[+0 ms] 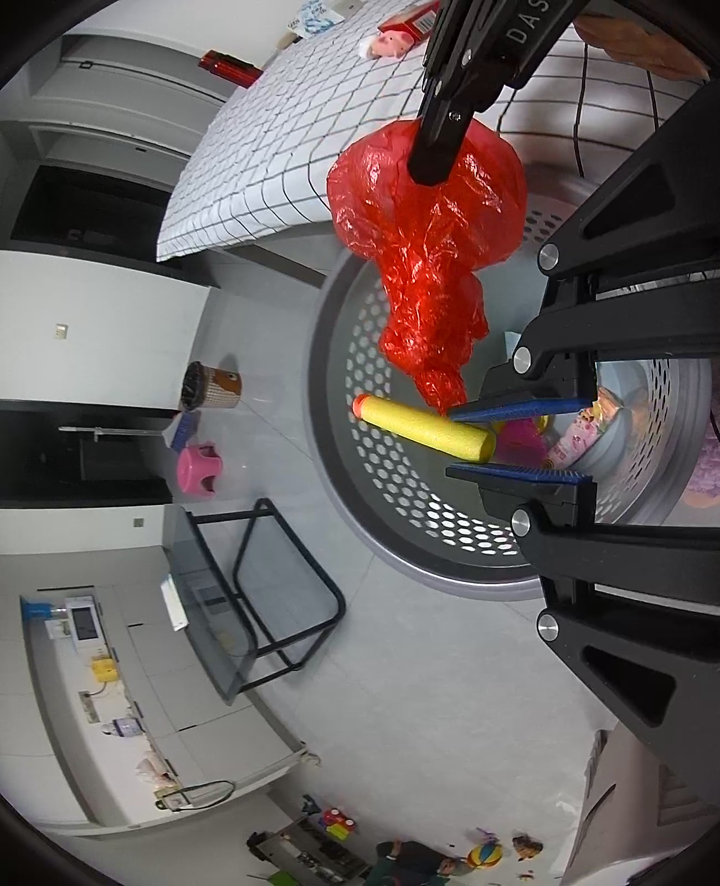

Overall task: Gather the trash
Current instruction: 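Carry both items over the grey basket and open both tools to drop them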

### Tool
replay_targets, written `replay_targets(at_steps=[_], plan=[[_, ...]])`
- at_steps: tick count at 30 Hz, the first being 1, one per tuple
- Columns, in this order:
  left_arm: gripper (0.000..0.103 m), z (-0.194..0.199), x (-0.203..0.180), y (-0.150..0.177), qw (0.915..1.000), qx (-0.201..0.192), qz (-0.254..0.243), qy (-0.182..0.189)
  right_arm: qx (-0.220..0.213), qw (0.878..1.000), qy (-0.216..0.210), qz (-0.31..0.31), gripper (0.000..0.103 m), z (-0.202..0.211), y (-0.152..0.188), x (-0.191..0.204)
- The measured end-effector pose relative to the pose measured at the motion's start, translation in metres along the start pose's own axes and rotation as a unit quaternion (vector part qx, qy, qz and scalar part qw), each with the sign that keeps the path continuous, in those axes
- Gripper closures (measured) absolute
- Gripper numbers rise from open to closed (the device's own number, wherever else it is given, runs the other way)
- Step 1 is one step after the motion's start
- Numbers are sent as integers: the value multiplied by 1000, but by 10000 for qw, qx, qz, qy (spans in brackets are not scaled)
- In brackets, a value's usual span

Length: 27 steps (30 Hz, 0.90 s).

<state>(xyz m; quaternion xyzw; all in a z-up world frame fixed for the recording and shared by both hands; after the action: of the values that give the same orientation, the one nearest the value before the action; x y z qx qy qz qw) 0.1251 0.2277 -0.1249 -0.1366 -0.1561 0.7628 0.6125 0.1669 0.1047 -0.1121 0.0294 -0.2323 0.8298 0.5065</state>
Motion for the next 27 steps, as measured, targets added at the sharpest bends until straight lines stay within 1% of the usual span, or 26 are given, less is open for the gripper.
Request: replay_targets(at_steps=[6,7,8,9,10,11,12,13,14,15,21,27], plan=[[86,-10,6,3,9999,157,49,-21,108,9999,22,27,94,-11,0,4],[86,-10,7,3,9998,174,57,-27,118,9999,29,30,92,-11,-6,5],[85,-11,8,4,9998,196,75,-28,118,9999,35,30,88,-12,-7,5],[82,-12,8,5,9997,224,95,-24,119,9999,39,30,85,-12,-8,6],[79,-13,9,5,9996,241,114,-27,129,9999,48,31,74,-12,-7,6],[73,-13,11,6,9996,252,129,-40,129,9999,57,30,69,-13,-6,5],[66,-14,12,6,9995,256,149,-59,101,9999,73,25,68,-12,-7,5],[62,-13,14,7,9995,247,172,-84,90,9999,79,25,68,-12,-6,5],[53,-13,15,7,9995,230,186,-98,84,9999,74,24,68,-11,-6,5],[47,-11,16,8,9995,203,212,-131,80,9999,81,18,68,-10,-5,4],[47,-8,21,12,9993,192,260,-163,96,9999,79,-34,68,-10,2,0],[47,-1,18,19,9994,175,249,-175,47,9999,54,-71,68,-4,10,-2]])
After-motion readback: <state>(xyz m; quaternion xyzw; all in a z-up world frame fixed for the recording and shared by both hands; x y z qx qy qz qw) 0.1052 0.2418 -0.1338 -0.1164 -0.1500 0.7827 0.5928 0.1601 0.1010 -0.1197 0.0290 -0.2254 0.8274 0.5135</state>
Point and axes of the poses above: each gripper's, at about its wrist camera, not at the fingertips, and z roughly against the way its jaws point, x to its left, y to its underside, the point moved 8 cm from there along -z, roughly the way its jaws point, and after that the axes turned 15 degrees about x, right-handed, at the moved point
